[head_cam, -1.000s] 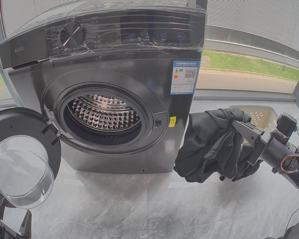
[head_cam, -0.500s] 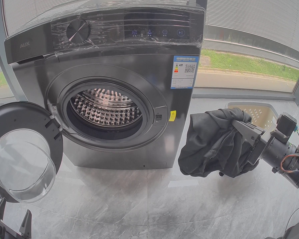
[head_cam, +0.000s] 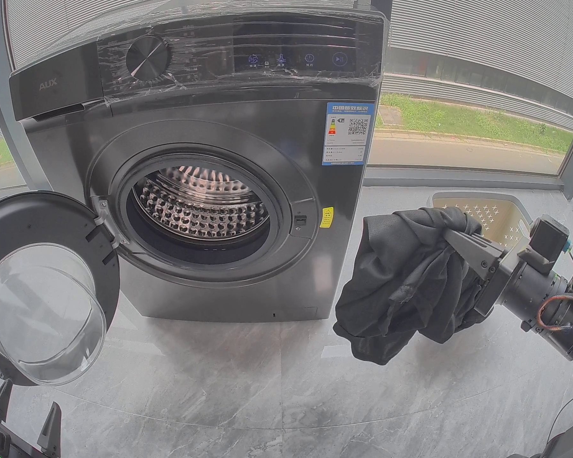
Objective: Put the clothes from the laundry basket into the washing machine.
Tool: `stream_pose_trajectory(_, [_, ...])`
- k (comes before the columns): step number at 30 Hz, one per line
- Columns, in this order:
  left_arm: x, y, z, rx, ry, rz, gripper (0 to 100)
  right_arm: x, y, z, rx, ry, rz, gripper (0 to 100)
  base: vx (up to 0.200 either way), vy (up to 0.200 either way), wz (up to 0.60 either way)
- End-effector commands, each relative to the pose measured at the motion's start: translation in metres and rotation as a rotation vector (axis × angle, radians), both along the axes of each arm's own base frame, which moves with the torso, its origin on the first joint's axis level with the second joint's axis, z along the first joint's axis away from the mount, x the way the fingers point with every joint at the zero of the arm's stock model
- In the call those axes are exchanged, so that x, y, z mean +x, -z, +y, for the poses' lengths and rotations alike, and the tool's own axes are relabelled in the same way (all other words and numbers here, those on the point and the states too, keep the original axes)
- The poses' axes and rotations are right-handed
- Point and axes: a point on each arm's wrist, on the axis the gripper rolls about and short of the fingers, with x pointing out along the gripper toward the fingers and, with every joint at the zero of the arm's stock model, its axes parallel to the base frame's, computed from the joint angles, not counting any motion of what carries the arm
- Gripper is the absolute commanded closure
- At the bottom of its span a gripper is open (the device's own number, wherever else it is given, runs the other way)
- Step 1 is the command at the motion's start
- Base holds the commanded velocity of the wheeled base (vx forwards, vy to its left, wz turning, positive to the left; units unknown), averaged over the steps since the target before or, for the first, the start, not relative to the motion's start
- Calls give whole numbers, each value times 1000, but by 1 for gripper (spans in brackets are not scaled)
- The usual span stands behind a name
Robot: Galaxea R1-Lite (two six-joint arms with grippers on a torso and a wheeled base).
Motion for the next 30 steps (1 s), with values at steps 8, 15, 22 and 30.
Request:
stream_pose_trajectory(8, [0, 5, 0, -1, -1, 1, 0, 1, 0, 1, 0, -2, -1, 100, 0, 200, 0])
stream_pose_trajectory(15, [0, 5, 0, 1, -3, 1, 0, 1, 0, 1, -1, -3, 1, 100, 0, 57, 0])
stream_pose_trajectory(22, [0, 5, 0, 1, -3, 1, 0, 1, 1, 1, -3, -5, 4, 100, 0, 0, 0])
stream_pose_trajectory(30, [0, 5, 0, 1, -3, 0, 0, 1, 2, 1, -5, -5, 7, 100, 0, 0, 0])
